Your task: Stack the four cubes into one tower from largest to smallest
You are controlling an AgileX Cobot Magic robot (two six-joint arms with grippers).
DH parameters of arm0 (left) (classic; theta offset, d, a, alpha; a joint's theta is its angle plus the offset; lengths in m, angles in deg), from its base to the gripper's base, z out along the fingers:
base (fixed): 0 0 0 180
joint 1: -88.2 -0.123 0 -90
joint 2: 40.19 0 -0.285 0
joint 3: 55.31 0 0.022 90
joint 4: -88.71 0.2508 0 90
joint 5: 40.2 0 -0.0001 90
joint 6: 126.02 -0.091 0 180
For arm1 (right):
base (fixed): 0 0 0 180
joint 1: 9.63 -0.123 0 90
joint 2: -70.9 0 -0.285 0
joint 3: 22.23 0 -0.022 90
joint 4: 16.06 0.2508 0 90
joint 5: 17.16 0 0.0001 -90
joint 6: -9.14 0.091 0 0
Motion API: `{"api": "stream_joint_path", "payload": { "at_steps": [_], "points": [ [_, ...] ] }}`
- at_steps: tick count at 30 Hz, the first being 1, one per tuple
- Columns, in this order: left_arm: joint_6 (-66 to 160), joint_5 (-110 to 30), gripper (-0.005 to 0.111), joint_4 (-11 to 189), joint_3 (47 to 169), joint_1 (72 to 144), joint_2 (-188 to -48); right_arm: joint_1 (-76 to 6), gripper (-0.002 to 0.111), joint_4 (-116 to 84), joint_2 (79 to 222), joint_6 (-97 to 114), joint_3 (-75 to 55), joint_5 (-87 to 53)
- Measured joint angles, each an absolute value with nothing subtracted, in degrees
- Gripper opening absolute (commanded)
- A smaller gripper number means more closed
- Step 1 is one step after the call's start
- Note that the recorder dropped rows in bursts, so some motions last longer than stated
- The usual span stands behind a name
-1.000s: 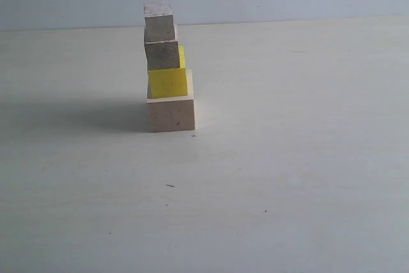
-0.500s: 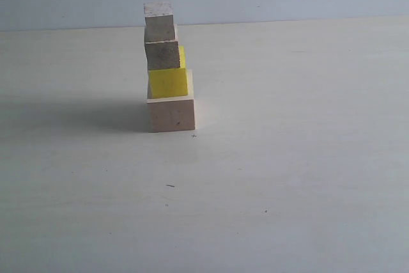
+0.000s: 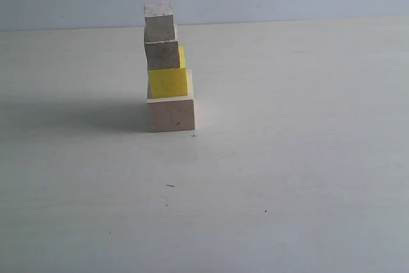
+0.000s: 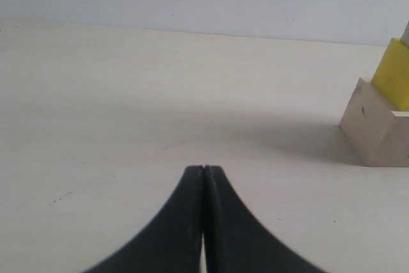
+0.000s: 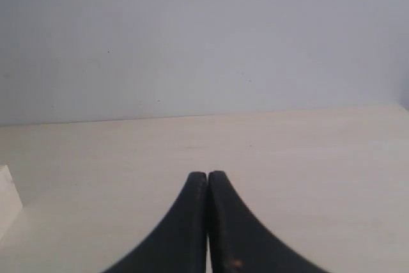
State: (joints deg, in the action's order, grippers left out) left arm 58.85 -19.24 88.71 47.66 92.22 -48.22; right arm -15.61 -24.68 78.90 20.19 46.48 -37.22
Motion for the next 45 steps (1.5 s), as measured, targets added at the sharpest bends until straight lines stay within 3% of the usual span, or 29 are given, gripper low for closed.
{"api": "stream_joint_path", "payload": {
  "at_steps": [13, 45],
  "points": [
    [58.8, -19.2, 0.0, 88.7, 47.7, 92.2, -48.2, -10.8, 0.0, -20.9, 78.9, 20.1, 50.0, -37.1],
    [58.8, -19.2, 0.0, 88.7, 47.7, 92.2, -48.2, -9.0, 0.0, -19.0, 78.9, 12.8, 54.7, -36.7]
  ]
}}
